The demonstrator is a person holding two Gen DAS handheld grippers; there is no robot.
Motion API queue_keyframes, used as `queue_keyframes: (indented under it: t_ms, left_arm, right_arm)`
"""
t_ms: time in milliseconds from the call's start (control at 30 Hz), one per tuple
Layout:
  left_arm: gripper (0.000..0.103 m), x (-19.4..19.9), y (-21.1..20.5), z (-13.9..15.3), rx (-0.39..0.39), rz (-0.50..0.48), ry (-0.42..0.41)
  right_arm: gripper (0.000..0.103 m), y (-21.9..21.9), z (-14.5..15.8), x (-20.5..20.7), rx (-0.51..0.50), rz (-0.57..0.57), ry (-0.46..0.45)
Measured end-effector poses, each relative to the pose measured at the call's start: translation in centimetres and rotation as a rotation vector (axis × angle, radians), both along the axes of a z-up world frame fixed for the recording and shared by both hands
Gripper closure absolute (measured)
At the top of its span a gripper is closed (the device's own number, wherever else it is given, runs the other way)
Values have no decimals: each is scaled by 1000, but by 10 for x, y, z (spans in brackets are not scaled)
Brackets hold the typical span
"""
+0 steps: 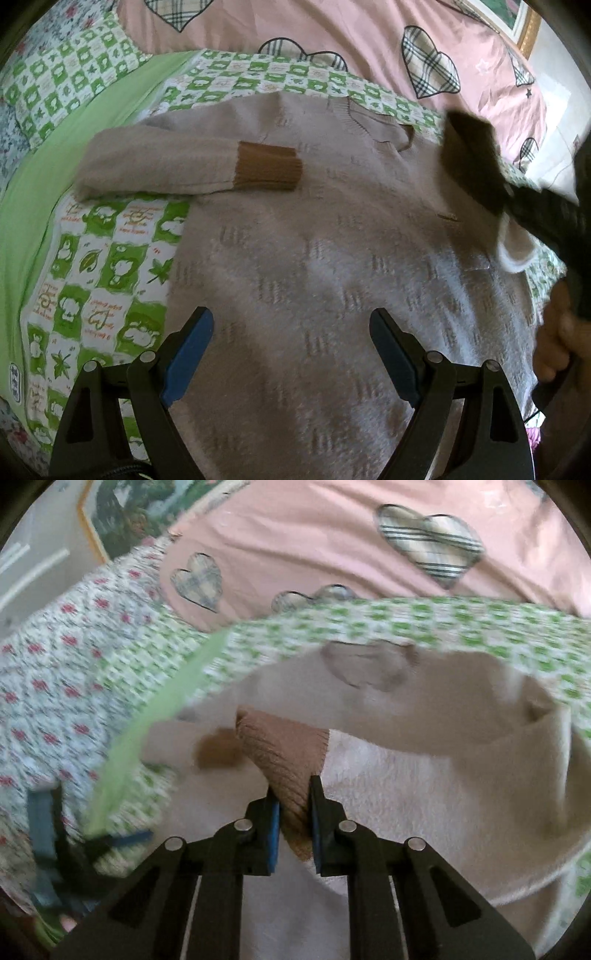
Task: Fold small clothes
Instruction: 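Grasp the brown cuff of a sweater sleeve with the right tool, then fold the held sleeve across the body with the right tool while the left grasps the other cuff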
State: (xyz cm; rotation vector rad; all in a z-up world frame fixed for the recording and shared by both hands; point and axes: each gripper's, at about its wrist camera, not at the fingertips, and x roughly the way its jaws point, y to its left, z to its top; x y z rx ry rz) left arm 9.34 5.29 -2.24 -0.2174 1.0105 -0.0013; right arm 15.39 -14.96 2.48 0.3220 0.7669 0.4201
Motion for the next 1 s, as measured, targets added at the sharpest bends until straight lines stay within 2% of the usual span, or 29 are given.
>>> queue_keyframes:
  t_ms: [167, 333, 433, 467, 500, 567, 667, 900, 1000]
  left_arm:
    - [16, -4, 15, -1, -30, 29, -4]
    - [16, 2, 27, -1, -58, 46, -12]
    - [16, 10, 31, -2, -78, 44, -16]
    - [16, 16, 31, -2, -84, 41, -15]
    - [16, 21, 30, -3, -91, 37, -14]
    - [16, 33, 27, -5, -109, 24, -8]
    - [16, 58, 25, -9, -155, 5, -3]
    - [16, 128, 27, -32, -261, 16, 43]
    - [20, 144, 31, -35, -285, 36, 6]
  right_arm:
    - [89, 49, -14, 35, 84, 68, 45]
    - [89, 77, -41, 59, 109, 104, 110]
    - [82, 80, -56, 67, 105, 105, 164]
    - [73, 80, -58, 66, 107, 103, 177]
    - [57, 75, -60, 64, 114, 102, 181]
    - [43, 63, -57, 56, 120, 81, 162]
    - [42, 42, -51, 44, 131, 50, 137]
    - [42, -35, -37, 9, 145, -120, 132]
    - [42, -65, -33, -9, 153, -187, 131]
